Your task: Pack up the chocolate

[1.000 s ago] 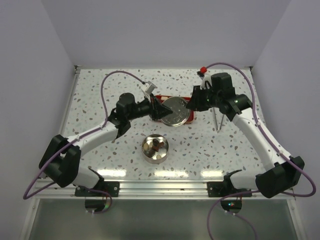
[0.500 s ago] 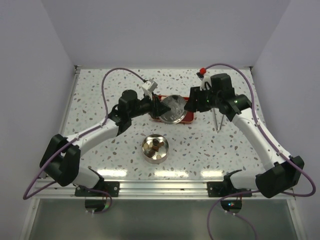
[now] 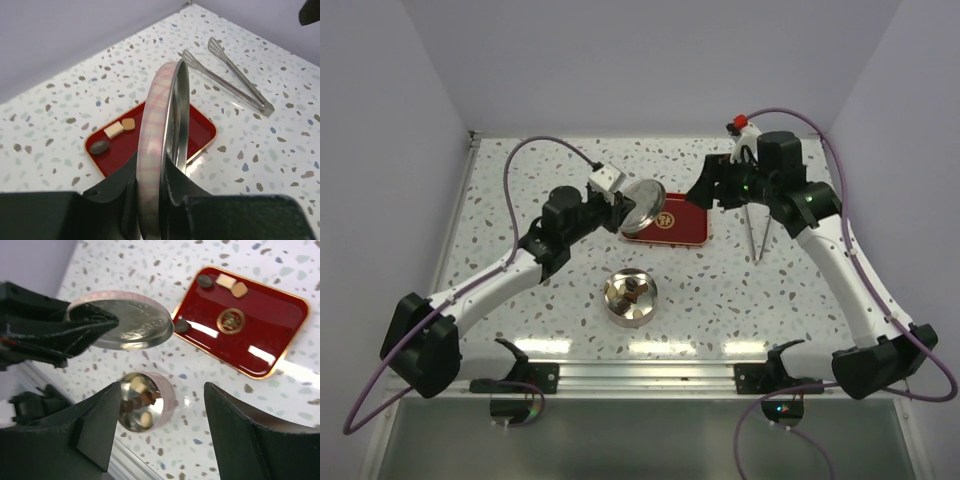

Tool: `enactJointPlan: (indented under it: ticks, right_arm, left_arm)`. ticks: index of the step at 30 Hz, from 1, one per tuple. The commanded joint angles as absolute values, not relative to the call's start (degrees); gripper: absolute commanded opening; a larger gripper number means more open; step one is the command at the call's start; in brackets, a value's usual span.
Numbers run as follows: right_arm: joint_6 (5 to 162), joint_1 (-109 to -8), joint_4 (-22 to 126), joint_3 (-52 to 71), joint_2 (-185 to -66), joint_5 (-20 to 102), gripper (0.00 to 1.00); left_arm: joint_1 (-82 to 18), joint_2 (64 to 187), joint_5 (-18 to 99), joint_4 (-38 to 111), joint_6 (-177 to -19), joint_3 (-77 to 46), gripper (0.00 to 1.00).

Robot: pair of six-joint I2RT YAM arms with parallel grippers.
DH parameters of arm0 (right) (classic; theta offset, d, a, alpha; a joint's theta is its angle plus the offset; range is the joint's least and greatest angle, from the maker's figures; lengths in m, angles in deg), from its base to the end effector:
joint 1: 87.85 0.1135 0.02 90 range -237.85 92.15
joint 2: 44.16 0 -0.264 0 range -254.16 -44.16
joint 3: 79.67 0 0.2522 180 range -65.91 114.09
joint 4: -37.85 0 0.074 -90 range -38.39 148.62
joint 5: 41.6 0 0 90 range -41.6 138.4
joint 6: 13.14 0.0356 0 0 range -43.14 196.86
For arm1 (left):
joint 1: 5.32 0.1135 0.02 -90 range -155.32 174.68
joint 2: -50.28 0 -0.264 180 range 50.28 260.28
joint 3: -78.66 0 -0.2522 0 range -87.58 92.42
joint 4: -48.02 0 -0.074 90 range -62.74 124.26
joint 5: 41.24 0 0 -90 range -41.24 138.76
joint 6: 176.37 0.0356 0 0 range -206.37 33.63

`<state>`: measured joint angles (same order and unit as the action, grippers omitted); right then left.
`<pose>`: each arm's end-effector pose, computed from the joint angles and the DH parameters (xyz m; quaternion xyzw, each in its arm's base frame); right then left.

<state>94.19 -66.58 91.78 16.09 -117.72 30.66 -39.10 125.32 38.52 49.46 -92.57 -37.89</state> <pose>0.2482 0.1083 0.4052 -0.1047 0.8599 0.2861 0.4095 0.2510 -0.1755 0.2987 0.2377 0.7282 -0.2828 0.5773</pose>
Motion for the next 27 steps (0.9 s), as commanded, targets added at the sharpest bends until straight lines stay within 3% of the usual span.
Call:
enactJointPlan:
  ticks: [1,10,18,27]
  right_arm:
    - [102.5,-68.16,86.09,19.26,-119.83,20.58,0.71]
    - [129.85,-75.46,63.05,11.7,-122.56,-1.17,0.71]
    - [133.56,-75.55,65.23,11.96,-124.57,-3.72,0.7]
    - [122.48,-75.55,85.71,13.03,-123.88,-1.61,0.69]
  left_arm:
    - [-39.07,119.98,41.03,61.91,-80.68,-41.26,0.0]
    - [-40.38,113.39,39.26,77.75,-59.93,-51.01,0.0]
    - [-51.88,112.94,52.25,81.89,-40.43,-55.5,0.0]
    - [-59.98,117.33,63.52,94.0,-21.44,-58.14,0.0]
